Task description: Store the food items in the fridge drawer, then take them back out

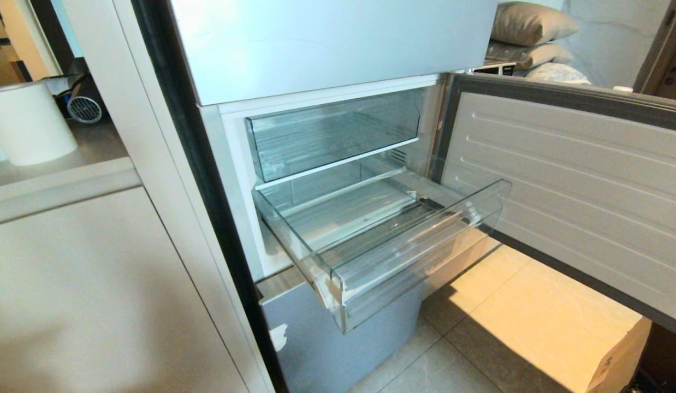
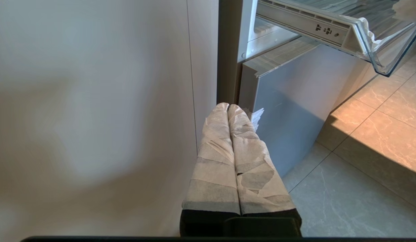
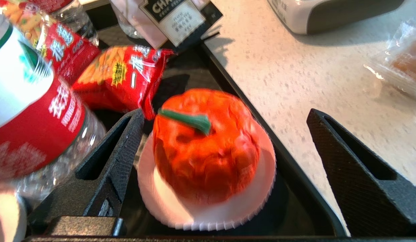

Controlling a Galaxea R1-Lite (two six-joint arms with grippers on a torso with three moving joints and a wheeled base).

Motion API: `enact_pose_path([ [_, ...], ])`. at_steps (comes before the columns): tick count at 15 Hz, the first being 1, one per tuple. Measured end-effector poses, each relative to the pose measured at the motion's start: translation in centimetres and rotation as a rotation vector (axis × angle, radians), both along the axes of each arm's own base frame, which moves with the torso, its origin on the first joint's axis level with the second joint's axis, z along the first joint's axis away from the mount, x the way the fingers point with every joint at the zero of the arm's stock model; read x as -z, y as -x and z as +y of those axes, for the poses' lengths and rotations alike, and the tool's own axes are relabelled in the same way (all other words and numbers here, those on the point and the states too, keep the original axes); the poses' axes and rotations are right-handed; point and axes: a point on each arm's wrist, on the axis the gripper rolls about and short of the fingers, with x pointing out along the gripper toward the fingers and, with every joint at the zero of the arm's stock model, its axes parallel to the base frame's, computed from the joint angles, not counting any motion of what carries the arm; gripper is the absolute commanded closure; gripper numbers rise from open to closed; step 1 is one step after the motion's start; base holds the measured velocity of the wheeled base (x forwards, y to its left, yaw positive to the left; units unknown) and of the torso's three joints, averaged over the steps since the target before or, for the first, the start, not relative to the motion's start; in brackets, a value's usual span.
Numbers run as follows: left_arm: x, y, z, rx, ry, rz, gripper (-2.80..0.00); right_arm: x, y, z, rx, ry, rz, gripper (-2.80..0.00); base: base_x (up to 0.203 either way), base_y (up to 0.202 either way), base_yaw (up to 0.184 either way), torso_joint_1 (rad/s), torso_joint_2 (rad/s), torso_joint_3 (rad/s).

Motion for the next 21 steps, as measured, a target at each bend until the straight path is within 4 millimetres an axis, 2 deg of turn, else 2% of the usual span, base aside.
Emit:
enact_pose_path([
  [4,0.0,0.0,0.0,0.0,0.0,0.0,0.0,0.4,-1.5,-0.5,-0.035,0.003,-0.004,-2.8,0.0,0.0,0.0,0.0,0.0,0.0],
  [12,0.0,0.0,0.0,-0.001,0.0,0.0,0.0,1.3,-2.2,-0.6,-0.052,-0.015,-0.002,-2.8,0.0,0.0,0.0,0.0,0.0,0.0],
  [13,0.0,0.0,0.0,0.0,0.0,0.0,0.0,1.4,-2.2,-0.7,-0.053,-0.018,-0.001,0.0,0.0,0.0,0.0,0.0,0.0,0.0],
  [19,0.0,0.0,0.0,0.0,0.0,0.0,0.0,1.9,-2.1,-0.6,-0.054,-0.032,0.002,0.0,0.0,0.0,0.0,0.0,0.0,0.0],
  [21,0.0,0.0,0.0,-0.001,0.0,0.0,0.0,1.2,-1.8,-0.4,-0.045,-0.029,0.003,0.0,0.0,0.0,0.0,0.0,0.0,0.0],
])
